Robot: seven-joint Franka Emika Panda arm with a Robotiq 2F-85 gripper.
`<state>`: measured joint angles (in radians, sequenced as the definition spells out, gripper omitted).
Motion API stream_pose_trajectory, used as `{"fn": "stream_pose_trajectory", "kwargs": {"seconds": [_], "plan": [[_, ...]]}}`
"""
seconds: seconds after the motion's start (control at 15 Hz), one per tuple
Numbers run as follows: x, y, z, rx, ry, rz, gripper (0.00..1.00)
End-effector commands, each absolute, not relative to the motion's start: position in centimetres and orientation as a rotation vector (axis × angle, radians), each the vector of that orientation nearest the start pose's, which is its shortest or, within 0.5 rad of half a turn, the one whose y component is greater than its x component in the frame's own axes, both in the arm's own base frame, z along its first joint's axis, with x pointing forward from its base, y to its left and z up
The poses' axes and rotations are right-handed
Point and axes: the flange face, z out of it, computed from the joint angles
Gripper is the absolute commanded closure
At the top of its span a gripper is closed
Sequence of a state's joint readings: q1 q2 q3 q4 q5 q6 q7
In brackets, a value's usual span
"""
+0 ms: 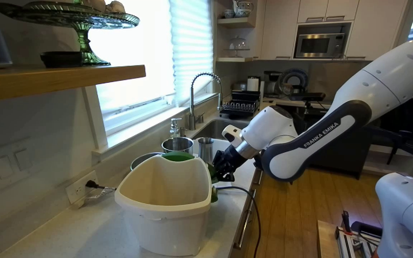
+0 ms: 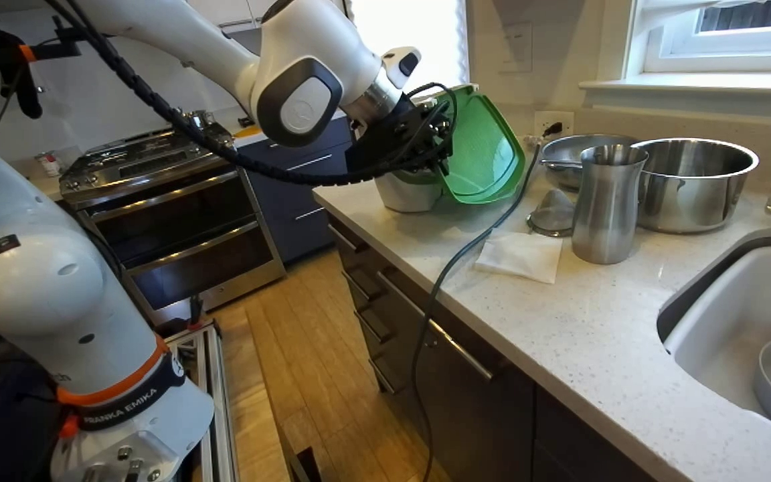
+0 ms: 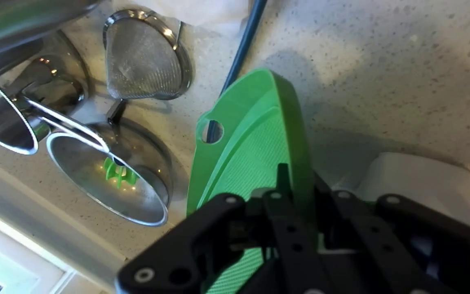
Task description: Close the bin
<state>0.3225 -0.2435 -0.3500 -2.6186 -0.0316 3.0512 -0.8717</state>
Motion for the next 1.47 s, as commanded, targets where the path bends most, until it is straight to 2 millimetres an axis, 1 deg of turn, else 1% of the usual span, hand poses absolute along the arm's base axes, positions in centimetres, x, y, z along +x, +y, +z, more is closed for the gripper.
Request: {"fn": "stream_pose_trajectory", "kwargs": {"seconds": [0.0,0.4,0.53,0.67,0.8,1.0,1.2,1.4], "plan": [[44.9,-1.0,42.7,-2.946,-1.4,-1.009,0.97],[43.2,0.6,46.8,-2.97,-1.609,-1.033,0.97],[42.7,0.7,47.6,-2.988,-1.639,-1.03,0.97],[42.5,0.2,47.7,-3.026,-1.638,-1.009,0.97],[42.2,-0.6,47.4,-3.064,-1.634,-0.987,0.97],[41.8,-1.4,46.7,-3.092,-1.69,-0.973,0.97],[41.4,-1.6,46.1,-3.09,-1.833,-0.944,0.97],[41.0,-1.3,46.5,-3.081,-1.982,-0.969,0.97]]}}
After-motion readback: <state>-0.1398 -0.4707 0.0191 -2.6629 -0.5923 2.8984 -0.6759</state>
